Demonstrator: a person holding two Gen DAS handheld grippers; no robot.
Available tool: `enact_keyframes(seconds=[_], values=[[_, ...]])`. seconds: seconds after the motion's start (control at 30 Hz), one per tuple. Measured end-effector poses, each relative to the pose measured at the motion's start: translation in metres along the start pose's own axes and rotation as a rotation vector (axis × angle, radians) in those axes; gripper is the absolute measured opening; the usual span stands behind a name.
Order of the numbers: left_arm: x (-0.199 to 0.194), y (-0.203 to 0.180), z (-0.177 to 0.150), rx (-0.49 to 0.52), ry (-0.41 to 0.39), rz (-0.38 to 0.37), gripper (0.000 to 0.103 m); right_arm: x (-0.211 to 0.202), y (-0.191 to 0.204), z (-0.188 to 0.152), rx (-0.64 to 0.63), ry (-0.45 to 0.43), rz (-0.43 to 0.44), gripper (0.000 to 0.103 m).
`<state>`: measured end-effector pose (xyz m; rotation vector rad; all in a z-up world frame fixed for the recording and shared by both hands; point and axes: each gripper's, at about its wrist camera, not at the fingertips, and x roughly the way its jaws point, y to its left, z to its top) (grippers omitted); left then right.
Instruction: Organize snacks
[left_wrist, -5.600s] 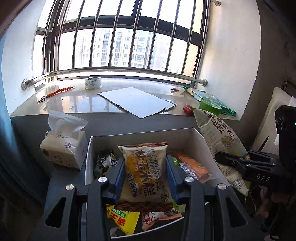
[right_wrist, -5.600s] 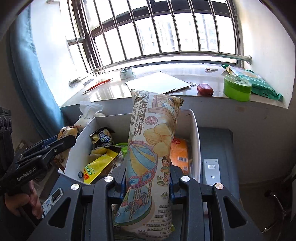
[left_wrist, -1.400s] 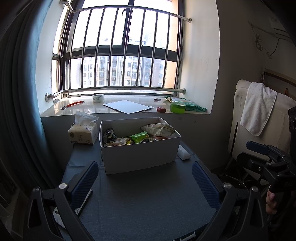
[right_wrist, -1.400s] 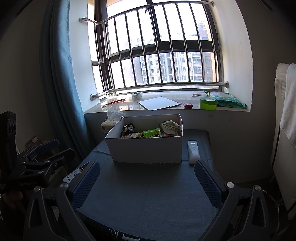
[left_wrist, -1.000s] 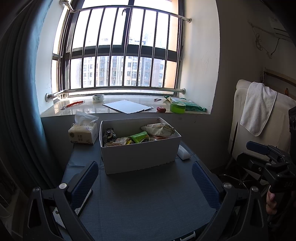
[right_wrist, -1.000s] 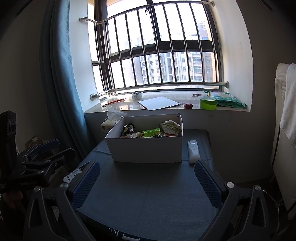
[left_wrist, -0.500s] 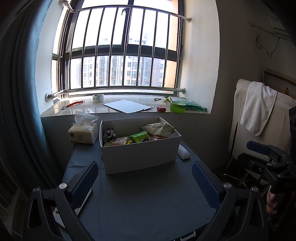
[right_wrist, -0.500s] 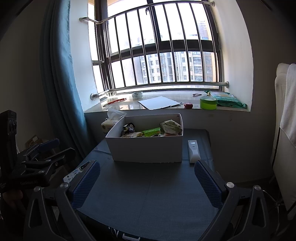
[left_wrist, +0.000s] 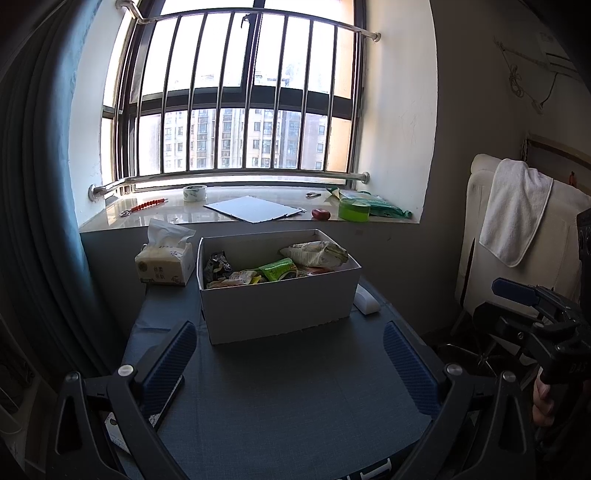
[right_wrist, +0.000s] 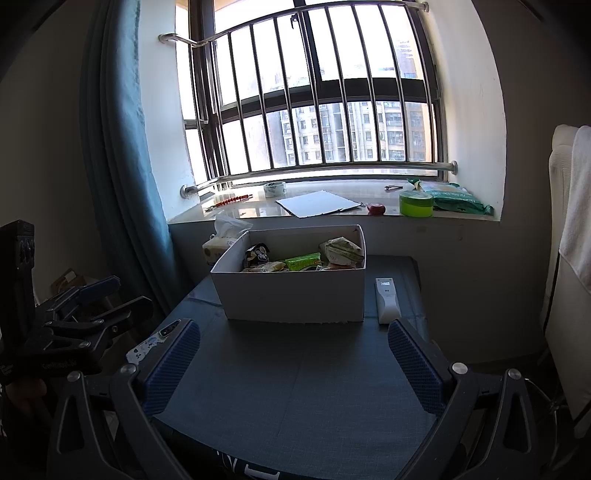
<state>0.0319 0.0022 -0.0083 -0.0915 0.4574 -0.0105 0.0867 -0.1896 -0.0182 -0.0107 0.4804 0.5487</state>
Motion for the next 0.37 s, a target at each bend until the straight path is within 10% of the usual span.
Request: enact_keyframes(seconds=[0.37], values=[[-0.0012,-0.0023,-0.0004,0.011,-0.01,-0.003,0.103,-0.0009,0.0015,-0.0008,0.0,0.001,0.0,0.103]])
